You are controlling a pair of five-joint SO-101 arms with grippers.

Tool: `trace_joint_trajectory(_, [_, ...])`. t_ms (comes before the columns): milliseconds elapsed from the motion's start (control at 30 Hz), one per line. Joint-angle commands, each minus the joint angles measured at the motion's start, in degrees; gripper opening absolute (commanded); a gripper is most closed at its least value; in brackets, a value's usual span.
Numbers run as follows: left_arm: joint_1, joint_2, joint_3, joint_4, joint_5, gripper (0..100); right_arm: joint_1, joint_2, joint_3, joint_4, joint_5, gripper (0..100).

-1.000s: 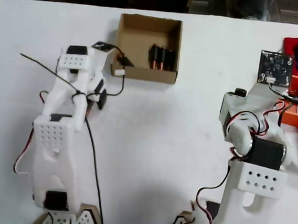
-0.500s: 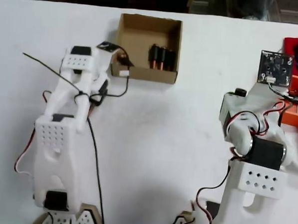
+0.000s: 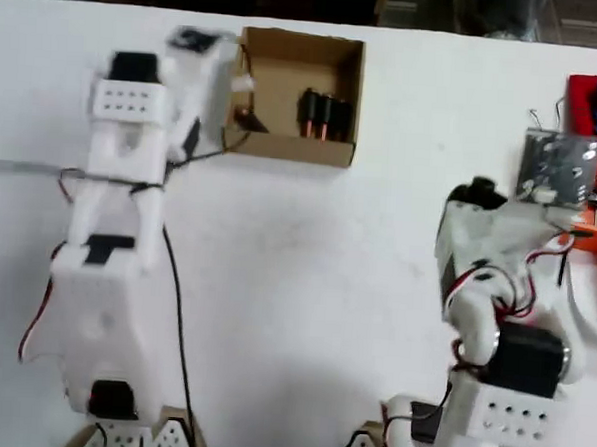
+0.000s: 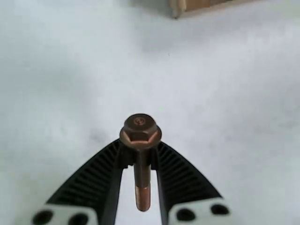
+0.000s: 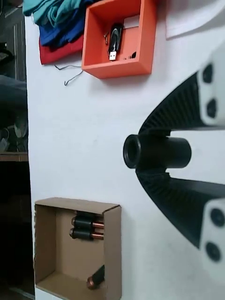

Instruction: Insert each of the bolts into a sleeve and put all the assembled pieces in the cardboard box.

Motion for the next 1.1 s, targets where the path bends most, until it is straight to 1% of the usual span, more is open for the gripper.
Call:
trace_joint_trajectory(0, [1.05,-17.14,0.04,1.67,3.78,3,-3.03,-4.35,4.31,-0.13,-0.18,2.3])
trace_joint_trajectory(100, [3.69,-28.4,6.29,1.58,5.98,3,-4.62,-8.13,8.35,-2.59,-0.18,2.3])
trace_joint_trajectory(233, [8.26,-43.43,16.31,1.05,8.35,3,-9.8,-13.05,14.86,-10.95,-0.44,2.3])
trace_joint_trajectory(367, [8.09,-57.85,27.47,-2.55,8.26,3,-16.22,-17.54,21.89,-19.65,-7.65,2.3])
trace_joint_trajectory(433, [7.38,-64.35,33.45,-4.48,8.26,3,-20.0,-18.68,24.7,-23.69,-8.7,2.3])
trace_joint_trajectory(500, [7.65,-70.33,38.81,-7.12,8.26,3,-23.69,-19.03,27.52,-28.18,-8.7,2.3])
trace_joint_trajectory(567, [8.44,-75.34,43.74,-11.43,8.26,3,-26.33,-18.95,30.42,-32.66,-8.62,2.3])
trace_joint_trajectory(633, [10.46,-80.44,49.45,-15.12,8.26,3,-28.09,-18.95,32.7,-36.0,-8.62,2.6])
trace_joint_trajectory(700, [10.2,-84.75,54.02,-16.18,8.26,3,-28.79,-18.95,33.85,-37.58,-8.26,2.6])
trace_joint_trajectory(833, [10.11,-92.92,63.25,-17.41,8.18,3,-30.55,-18.95,34.99,-37.85,-1.76,2.4])
trace_joint_trajectory(900, [10.37,-96.62,67.74,-21.89,8.7,3,-32.22,-18.95,35.78,-37.67,-0.53,2.3])
trace_joint_trajectory(933, [10.46,-98.29,70.2,-26.2,9.05,3,-33.1,-18.95,36.13,-37.76,-0.53,2.3])
trace_joint_trajectory(1067, [10.46,-103.91,79.78,-49.85,15.65,3,-35.3,-18.95,37.27,-39.25,-0.53,2.3])
